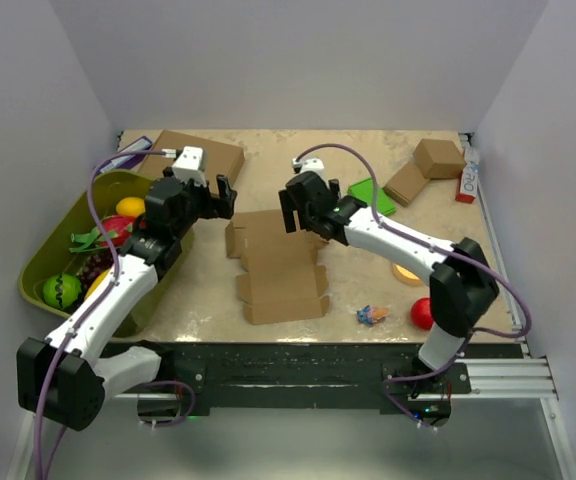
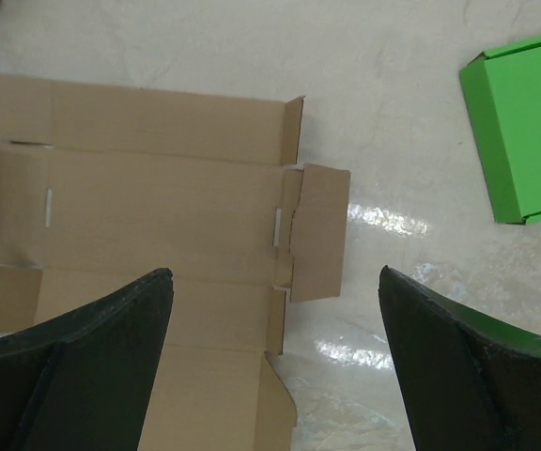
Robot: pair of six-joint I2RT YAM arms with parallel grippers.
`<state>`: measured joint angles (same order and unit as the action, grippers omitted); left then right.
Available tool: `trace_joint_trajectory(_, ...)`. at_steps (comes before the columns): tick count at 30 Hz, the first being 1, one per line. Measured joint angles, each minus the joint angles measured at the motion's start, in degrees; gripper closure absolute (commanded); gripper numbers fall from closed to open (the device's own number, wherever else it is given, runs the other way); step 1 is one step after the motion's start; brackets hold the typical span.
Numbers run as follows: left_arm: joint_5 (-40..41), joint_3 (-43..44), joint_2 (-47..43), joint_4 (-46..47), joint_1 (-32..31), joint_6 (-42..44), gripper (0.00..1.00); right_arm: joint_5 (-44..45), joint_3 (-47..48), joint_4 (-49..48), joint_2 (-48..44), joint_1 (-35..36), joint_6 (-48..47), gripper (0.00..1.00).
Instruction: Fold the paper box
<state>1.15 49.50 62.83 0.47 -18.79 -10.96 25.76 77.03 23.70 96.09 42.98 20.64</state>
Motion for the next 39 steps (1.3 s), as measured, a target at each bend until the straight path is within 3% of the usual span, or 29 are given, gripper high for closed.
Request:
trace_joint_trajectory(3, -0.15, 0.42, 2.38, -1.95, -0.09, 0.02, 0.12, 2.67, 2.62, 2.75, 5.09, 1.16, 0.55, 0.08)
trace_joint_trajectory(13, -0.5, 3.19, 8.92, -6.45, -2.19, 0.24, 0.13, 9.38, 5.09, 5.99, 15.76, 1.22, 2.21, 0.22)
trace_joint_trajectory(16, -0.46, 3.63, 9.84, -7.34, -3.06, 0.31, 0.13, 11.19, 6.08, 5.99, 18.51, 1.22, 2.29, 0.39)
trace_joint_trajectory(17, -0.46, 3.74, 10.12, -7.63, -3.26, 0.5, 0.13, 11.63, 6.25, 6.03, 19.1, 1.22, 2.29, 0.52)
trace_joint_trajectory(20, -0.28, 4.26, 11.13, -8.68, -3.89, 0.98, 0.13, 13.46, 6.32, 6.01, 20.31, 1.14, 2.27, 0.72)
trace_joint_trajectory(21, -0.24, 4.37, 11.34, -8.9, -4.04, 1.07, 0.13, 13.84, 6.34, 6.08, 20.44, 1.09, 2.34, 0.86)
trace_joint_trajectory(23, -0.07, 4.42, 11.45, -9.35, -4.5, 1.09, 0.13, 14.23, 6.47, 6.19, 20.52, 0.81, 2.47, 0.98)
trace_joint_trajectory(29, -0.11, 4.76, 12.26, -9.49, -5.16, 1.09, 0.02, 12.98, 4.85, 5.18, 17.84, -0.35, 3.85, 1.0)
trace_joint_trajectory(39, -2.89, 5.95, 18.16, -10.47, -5.25, 1.05, 0.0, 8.92, -1.14, 2.32, 3.5, -2.29, 6.93, 1.0)
